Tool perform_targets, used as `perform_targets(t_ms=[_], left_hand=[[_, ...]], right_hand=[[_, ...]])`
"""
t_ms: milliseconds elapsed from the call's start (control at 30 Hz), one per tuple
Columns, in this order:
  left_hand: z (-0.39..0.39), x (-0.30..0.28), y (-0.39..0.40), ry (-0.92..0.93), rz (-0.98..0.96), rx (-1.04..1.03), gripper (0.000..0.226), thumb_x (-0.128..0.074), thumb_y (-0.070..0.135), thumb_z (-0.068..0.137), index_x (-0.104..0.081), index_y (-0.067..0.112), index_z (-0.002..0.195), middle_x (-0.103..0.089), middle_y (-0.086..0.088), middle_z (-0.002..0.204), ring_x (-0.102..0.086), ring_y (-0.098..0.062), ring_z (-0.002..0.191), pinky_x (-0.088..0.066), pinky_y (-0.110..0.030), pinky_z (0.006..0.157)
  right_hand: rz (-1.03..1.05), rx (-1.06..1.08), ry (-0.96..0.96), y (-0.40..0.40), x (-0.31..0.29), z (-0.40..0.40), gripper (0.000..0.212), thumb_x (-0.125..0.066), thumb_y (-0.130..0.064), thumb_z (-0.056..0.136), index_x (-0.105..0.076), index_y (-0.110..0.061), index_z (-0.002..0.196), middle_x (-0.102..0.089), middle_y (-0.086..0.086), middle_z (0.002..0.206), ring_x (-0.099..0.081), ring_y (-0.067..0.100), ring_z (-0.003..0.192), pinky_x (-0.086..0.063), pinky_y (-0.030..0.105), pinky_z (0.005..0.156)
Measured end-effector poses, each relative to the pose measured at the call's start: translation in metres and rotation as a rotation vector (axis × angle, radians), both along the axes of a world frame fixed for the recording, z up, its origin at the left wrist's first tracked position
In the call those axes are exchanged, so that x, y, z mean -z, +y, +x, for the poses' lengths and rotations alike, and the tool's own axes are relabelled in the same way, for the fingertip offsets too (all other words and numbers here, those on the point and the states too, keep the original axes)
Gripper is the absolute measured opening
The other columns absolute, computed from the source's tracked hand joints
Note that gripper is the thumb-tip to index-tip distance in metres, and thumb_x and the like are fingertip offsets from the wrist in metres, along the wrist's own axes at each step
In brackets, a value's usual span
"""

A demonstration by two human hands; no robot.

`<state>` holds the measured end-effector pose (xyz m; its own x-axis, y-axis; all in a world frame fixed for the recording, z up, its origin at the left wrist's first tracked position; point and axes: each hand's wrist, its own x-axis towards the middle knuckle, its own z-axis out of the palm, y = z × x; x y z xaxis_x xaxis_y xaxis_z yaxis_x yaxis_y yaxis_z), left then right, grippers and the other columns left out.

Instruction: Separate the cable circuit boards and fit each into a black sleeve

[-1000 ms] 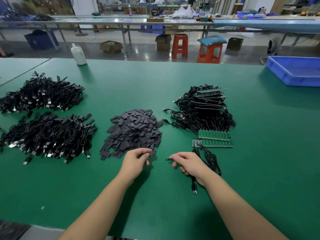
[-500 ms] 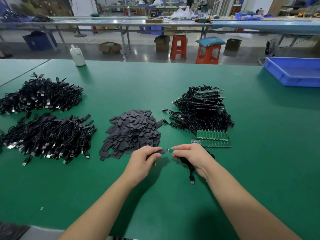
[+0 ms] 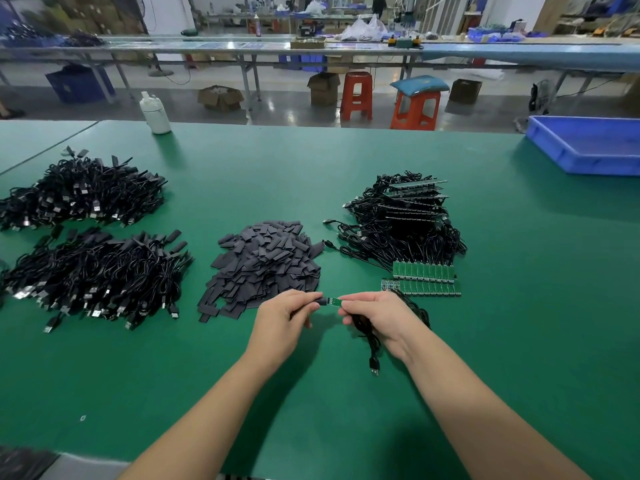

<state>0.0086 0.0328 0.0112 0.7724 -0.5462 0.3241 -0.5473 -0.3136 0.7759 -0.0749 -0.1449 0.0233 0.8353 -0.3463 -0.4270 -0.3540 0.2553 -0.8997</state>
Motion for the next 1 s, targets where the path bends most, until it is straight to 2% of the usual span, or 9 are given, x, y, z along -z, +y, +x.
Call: perform_targets(t_ms=[167, 300, 433, 533, 600, 633, 767, 867, 1000], left_hand=[[-0.001, 0.001, -0.001, -0.001, 0.018, 0.010, 0.023, -0.070, 0.009, 0.089, -0.077, 0.023, 0.106, -0.069, 0.013, 0.085, -0.061, -0.008, 0.061, -0.047, -0.012, 0.070], [-0.001, -0.001, -0.001, -0.009, 0.049, 0.026, 0.022, -0.070, 0.011, 0.089, -0.076, 0.018, 0.109, -0.065, 0.015, 0.080, -0.058, -0.004, 0.068, -0.041, -0.007, 0.070], [-0.001, -0.001, 0.001, -0.004, 0.100, 0.047, 0.024, -0.070, 0.014, 0.090, -0.074, 0.015, 0.114, -0.061, 0.015, 0.073, -0.057, 0.002, 0.071, -0.037, -0.004, 0.070], [0.002, 0.000, 0.003, -0.056, 0.139, 0.102, 0.025, -0.070, 0.015, 0.090, -0.073, 0.014, 0.115, -0.066, 0.013, 0.085, -0.056, 0.010, 0.074, -0.038, -0.004, 0.074], [0.004, -0.001, 0.005, -0.129, 0.176, 0.146, 0.023, -0.070, 0.016, 0.090, -0.074, 0.014, 0.113, -0.071, 0.006, 0.096, -0.060, 0.007, 0.081, -0.043, -0.009, 0.080], [0.005, -0.001, 0.005, -0.156, 0.189, 0.167, 0.021, -0.069, 0.016, 0.091, -0.075, 0.014, 0.111, -0.073, 0.004, 0.099, -0.063, -0.001, 0.085, -0.045, -0.012, 0.082], [0.009, -0.001, 0.007, -0.182, 0.237, 0.240, 0.019, -0.066, 0.013, 0.092, -0.075, 0.015, 0.110, -0.072, 0.005, 0.098, -0.063, -0.004, 0.086, -0.041, -0.005, 0.081], [0.012, -0.002, 0.008, -0.093, 0.224, 0.236, 0.020, -0.068, 0.014, 0.092, -0.076, 0.019, 0.109, -0.072, 0.010, 0.094, -0.061, 0.002, 0.080, -0.045, -0.008, 0.077], [0.014, -0.002, 0.010, 0.082, 0.189, 0.198, 0.020, -0.070, 0.015, 0.090, -0.077, 0.024, 0.107, -0.072, 0.008, 0.083, -0.056, 0.001, 0.064, -0.047, -0.014, 0.067]], right_hand=[[0.022, 0.003, 0.011, 0.002, -0.002, -0.001, 0.014, -0.071, -0.005, 0.087, -0.073, -0.004, 0.101, -0.076, 0.011, 0.083, -0.067, 0.015, 0.068, -0.052, 0.032, 0.074], [0.037, 0.001, 0.015, 0.004, -0.006, -0.002, 0.013, -0.070, -0.002, 0.088, -0.071, -0.001, 0.100, -0.073, 0.010, 0.076, -0.064, 0.013, 0.061, -0.053, 0.024, 0.061], [-0.014, -0.019, 0.038, 0.006, -0.007, -0.004, 0.013, -0.070, -0.003, 0.087, -0.073, -0.002, 0.100, -0.073, 0.009, 0.077, -0.062, 0.014, 0.063, -0.053, 0.026, 0.065], [-0.046, -0.023, 0.058, 0.008, -0.005, -0.004, 0.011, -0.071, -0.002, 0.087, -0.073, -0.003, 0.098, -0.074, 0.011, 0.079, -0.063, 0.015, 0.063, -0.053, 0.028, 0.066], [-0.073, -0.024, 0.077, 0.009, -0.004, -0.004, 0.010, -0.071, -0.002, 0.087, -0.073, -0.003, 0.097, -0.075, 0.013, 0.081, -0.063, 0.015, 0.064, -0.052, 0.031, 0.069], [-0.078, -0.022, 0.083, 0.010, -0.003, -0.004, 0.010, -0.071, -0.002, 0.087, -0.074, -0.003, 0.096, -0.075, 0.013, 0.082, -0.063, 0.014, 0.063, -0.052, 0.031, 0.069], [-0.065, -0.020, 0.092, 0.010, 0.000, -0.005, 0.011, -0.070, -0.001, 0.087, -0.073, -0.002, 0.097, -0.075, 0.013, 0.080, -0.063, 0.015, 0.062, -0.052, 0.028, 0.063], [-0.051, -0.054, 0.082, 0.008, -0.001, -0.005, 0.011, -0.070, -0.002, 0.087, -0.074, -0.002, 0.097, -0.075, 0.012, 0.081, -0.064, 0.015, 0.065, -0.052, 0.029, 0.064], [-0.084, -0.091, 0.076, 0.007, -0.004, -0.003, 0.010, -0.070, -0.003, 0.087, -0.075, -0.003, 0.096, -0.075, 0.012, 0.082, -0.065, 0.014, 0.064, -0.054, 0.030, 0.067]])
